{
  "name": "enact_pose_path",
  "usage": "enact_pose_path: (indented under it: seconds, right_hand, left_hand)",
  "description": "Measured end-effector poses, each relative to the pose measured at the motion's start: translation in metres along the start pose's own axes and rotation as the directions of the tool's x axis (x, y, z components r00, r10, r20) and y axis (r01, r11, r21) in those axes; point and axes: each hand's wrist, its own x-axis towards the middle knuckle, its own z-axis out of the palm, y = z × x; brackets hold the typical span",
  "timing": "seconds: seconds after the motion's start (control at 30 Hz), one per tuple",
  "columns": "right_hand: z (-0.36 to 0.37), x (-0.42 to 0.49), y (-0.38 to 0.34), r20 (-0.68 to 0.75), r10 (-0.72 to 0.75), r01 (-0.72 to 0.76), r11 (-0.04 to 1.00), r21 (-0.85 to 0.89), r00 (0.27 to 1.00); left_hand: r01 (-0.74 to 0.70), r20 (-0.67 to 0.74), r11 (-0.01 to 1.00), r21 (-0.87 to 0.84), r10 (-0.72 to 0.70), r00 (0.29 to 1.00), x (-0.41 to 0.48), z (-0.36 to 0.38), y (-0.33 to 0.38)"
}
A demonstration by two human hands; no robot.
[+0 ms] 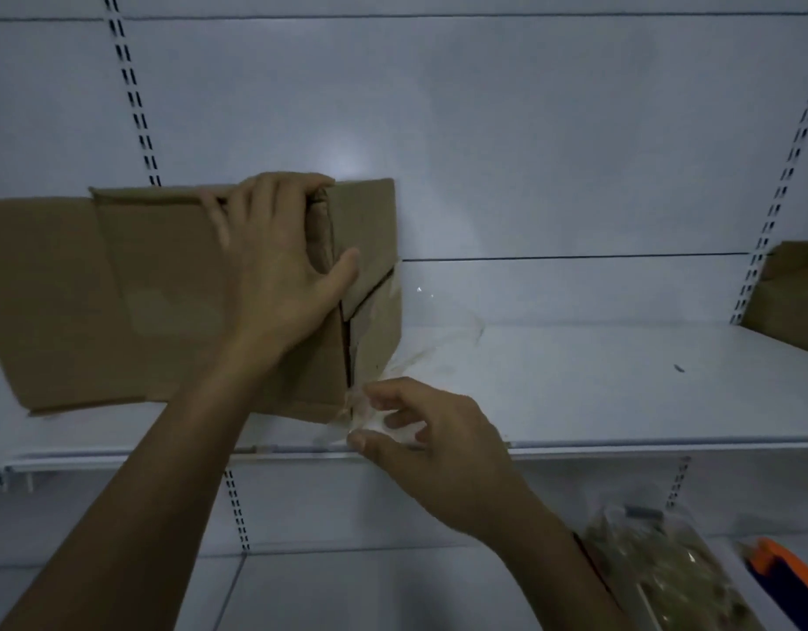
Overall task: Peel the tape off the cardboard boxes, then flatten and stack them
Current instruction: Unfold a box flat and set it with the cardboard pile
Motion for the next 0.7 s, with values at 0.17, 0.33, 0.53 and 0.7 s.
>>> enact_pose_path:
  seconds: [0.17,0.33,0.53,0.7]
  right_hand:
    - [-0.039,0.023,-0.014,-0.092,0.041,-0.041,0.999,0.003,0.995]
    - [-0.035,0.067,-0.016,-0.295,0.059,-0.079,0.995,-0.056,0.954]
    - [0.021,0.111,-0.055,-0.061,0.121,-0.119,0.992,0.034,0.991]
    - [0.074,0.109,-0.065,-0.105,0.101,-0.089,0.99,0.106,0.989]
  left_hand:
    - [0.011,0.021,0.97,-0.242,-0.006,1.0,-0.014,-0.053,-0.026]
    - [0.306,0.149,0.845,-0.439,-0.267,0.952,-0.032,-0.102,-0.073]
    - [0.496,-0.264,0.852,-0.165,-0.523,0.811,-0.059,-0.108,-0.073]
    - [0.372,-0.232,0.922,-0.11,-0.388,0.892,-0.069,-0.096,-0.031]
